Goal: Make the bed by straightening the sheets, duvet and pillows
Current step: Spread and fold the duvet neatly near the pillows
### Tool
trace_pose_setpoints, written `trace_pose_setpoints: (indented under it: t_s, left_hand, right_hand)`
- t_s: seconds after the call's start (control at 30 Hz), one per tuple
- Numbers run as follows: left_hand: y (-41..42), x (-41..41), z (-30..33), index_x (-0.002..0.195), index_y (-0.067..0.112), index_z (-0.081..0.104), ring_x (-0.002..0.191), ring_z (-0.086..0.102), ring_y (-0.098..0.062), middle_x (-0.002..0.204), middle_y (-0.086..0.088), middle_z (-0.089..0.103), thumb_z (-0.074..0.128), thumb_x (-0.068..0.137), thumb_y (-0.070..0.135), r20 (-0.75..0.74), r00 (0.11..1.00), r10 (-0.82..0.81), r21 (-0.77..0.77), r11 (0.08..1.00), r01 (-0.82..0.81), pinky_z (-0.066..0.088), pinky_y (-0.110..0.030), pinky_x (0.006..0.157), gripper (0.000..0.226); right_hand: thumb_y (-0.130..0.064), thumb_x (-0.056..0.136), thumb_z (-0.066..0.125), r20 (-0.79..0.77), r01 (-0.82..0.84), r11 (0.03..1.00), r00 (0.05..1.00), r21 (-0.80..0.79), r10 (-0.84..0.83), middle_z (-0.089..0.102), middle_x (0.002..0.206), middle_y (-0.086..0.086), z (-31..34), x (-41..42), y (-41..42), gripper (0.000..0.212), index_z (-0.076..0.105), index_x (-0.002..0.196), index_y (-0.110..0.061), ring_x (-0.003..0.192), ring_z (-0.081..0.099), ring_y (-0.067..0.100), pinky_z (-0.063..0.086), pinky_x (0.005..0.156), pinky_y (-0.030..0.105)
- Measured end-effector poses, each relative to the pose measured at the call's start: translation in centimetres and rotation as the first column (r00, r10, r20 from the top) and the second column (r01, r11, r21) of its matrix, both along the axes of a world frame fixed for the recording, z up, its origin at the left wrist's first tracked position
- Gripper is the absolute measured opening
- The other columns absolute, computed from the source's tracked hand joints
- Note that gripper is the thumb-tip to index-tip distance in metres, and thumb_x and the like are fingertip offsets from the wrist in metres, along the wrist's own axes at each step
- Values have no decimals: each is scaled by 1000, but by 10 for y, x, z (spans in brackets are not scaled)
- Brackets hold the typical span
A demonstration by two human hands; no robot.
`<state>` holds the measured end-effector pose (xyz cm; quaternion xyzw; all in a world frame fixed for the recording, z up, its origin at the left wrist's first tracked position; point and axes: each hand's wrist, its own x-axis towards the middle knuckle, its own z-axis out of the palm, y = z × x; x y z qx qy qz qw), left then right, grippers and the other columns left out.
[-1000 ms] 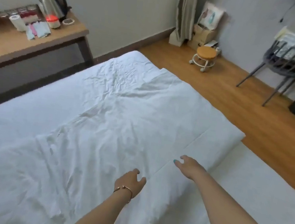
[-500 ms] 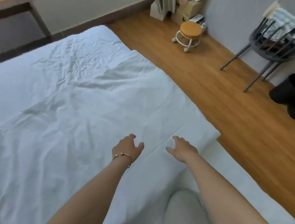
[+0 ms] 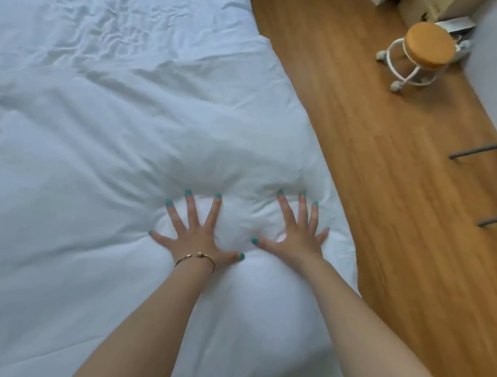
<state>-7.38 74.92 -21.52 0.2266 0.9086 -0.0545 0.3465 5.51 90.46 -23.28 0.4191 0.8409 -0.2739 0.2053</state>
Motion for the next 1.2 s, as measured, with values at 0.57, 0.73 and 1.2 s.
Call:
trace_pose_setpoints:
  t_s: [0.57,0.73,1.2]
  left_hand:
    - [80,112,1,135,58,-29,129,-45,-43,139,-2,-54,60,49,86,108,929,-355,106,933,344,-4,-78,101,127]
    - [77,115,-5,137,54,-28,132,-41,-41,143,-2,-50,58,47,89,23,932,-363,80,929,360,-1,-78,102,130]
    - [80,117,-8,132,54,-36,131,-44,-40,141,-1,-53,62,47,87,-2,938,-346,51,937,346,-2,-77,102,134]
  right_hand:
    - [-99,27,58,20,692,531,617,-489,-787,15,161,-11,-44,184,-7,144,14,152,-42,147,18,13,20,119,36]
    - [-81,21,81,358,766,188,483,-614,-799,7,163,-1,-46,200,16,167,-15,151,-39,145,24,27,31,114,48]
    - [-60,15,95,308,793,-98,117,-601,-944,29,156,7,-128,210,70,181,-25,147,-35,133,44,35,37,106,61]
